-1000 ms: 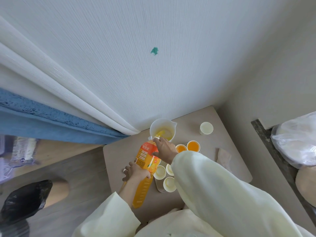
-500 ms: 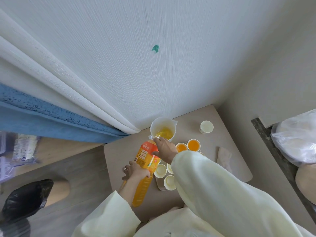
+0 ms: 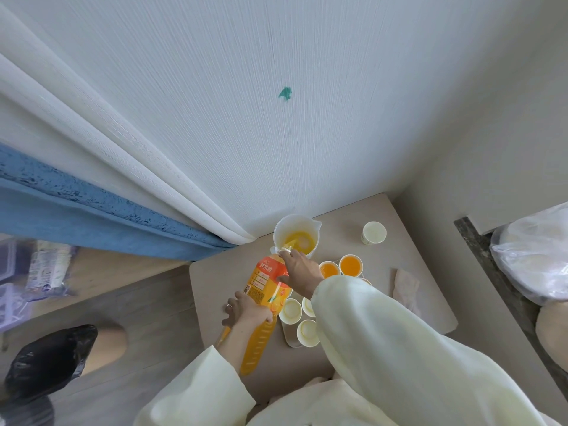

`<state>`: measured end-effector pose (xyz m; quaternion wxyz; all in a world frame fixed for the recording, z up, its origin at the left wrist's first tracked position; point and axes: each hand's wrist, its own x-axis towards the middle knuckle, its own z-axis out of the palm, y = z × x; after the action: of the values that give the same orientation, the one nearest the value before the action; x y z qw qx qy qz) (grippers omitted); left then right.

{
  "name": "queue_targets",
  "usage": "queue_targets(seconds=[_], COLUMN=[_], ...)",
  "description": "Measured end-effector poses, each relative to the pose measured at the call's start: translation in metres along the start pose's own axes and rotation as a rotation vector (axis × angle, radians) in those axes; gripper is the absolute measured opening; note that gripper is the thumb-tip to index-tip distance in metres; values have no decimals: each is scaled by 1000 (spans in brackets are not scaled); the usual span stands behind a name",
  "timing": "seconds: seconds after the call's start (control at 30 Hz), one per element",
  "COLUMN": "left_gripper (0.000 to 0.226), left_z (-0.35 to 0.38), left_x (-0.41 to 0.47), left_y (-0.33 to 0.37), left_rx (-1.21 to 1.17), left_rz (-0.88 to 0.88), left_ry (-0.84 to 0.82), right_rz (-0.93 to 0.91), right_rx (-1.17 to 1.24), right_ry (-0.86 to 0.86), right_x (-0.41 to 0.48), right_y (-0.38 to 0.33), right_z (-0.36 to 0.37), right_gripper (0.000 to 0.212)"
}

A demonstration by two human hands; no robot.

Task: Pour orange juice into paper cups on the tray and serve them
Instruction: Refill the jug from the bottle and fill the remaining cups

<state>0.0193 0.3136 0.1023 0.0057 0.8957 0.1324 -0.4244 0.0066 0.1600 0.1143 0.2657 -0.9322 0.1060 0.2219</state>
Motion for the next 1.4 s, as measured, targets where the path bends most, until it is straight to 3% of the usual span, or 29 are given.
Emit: queue_targets(seconds=[1.4], left_gripper=[91], left_z=[-5], left_x=[3], left_y=[-2], left_rx=[12], left_rz=[25], left_ry=[27], right_rz=[16], right_rx=[8], right_ry=[-2], right_x=[3], right_y=[-1], right_z=[-2], right_gripper=[64])
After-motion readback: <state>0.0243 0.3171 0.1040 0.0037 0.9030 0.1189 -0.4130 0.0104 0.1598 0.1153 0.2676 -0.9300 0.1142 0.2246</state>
